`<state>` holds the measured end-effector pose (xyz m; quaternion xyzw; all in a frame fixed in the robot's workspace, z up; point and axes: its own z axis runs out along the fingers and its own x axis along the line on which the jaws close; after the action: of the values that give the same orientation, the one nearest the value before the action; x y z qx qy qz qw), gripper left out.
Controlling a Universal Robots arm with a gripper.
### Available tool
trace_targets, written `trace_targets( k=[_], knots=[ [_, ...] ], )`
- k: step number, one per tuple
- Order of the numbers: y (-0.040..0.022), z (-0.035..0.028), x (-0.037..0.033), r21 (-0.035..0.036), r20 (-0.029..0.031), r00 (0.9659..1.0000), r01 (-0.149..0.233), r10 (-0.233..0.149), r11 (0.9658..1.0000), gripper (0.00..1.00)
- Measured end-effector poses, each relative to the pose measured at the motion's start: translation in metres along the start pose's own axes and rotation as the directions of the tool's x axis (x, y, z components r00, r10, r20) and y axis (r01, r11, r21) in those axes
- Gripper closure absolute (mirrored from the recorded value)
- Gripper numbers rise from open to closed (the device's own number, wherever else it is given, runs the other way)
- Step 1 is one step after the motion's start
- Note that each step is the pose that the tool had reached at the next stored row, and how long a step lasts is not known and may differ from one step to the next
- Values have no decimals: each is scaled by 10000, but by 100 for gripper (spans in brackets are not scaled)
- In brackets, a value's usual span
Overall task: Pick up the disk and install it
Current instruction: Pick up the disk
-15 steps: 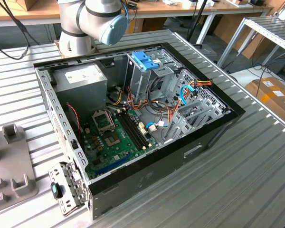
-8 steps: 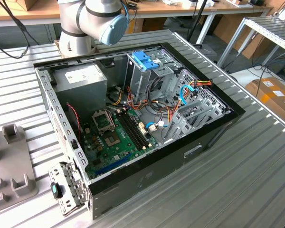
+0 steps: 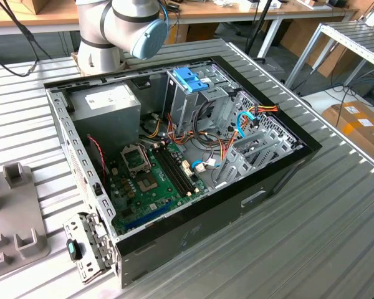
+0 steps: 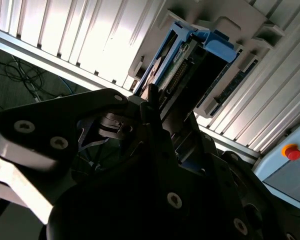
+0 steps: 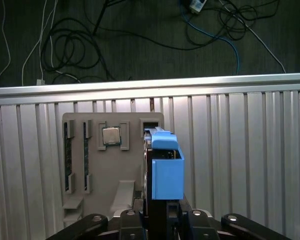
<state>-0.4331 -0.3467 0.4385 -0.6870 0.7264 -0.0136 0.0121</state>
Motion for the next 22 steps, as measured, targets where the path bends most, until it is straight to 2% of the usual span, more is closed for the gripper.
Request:
trace_targets(
  k=[10,11,12,18,20,22],
  knots=[
    [0,-11,1,-2,-8,10000,1,-1,10000,65],
    [-2,-35,0,-1,-8,10000,1,-1,10000,65],
    [-4,-96,0,1,-7,10000,0,0,10000,65],
    [-12,-331,1,1,-7,10000,1,-1,10000,65],
    [-15,-429,1,1,-7,10000,1,-1,10000,65],
    [-17,-470,1,1,-8,10000,1,-1,10000,65]
  ],
)
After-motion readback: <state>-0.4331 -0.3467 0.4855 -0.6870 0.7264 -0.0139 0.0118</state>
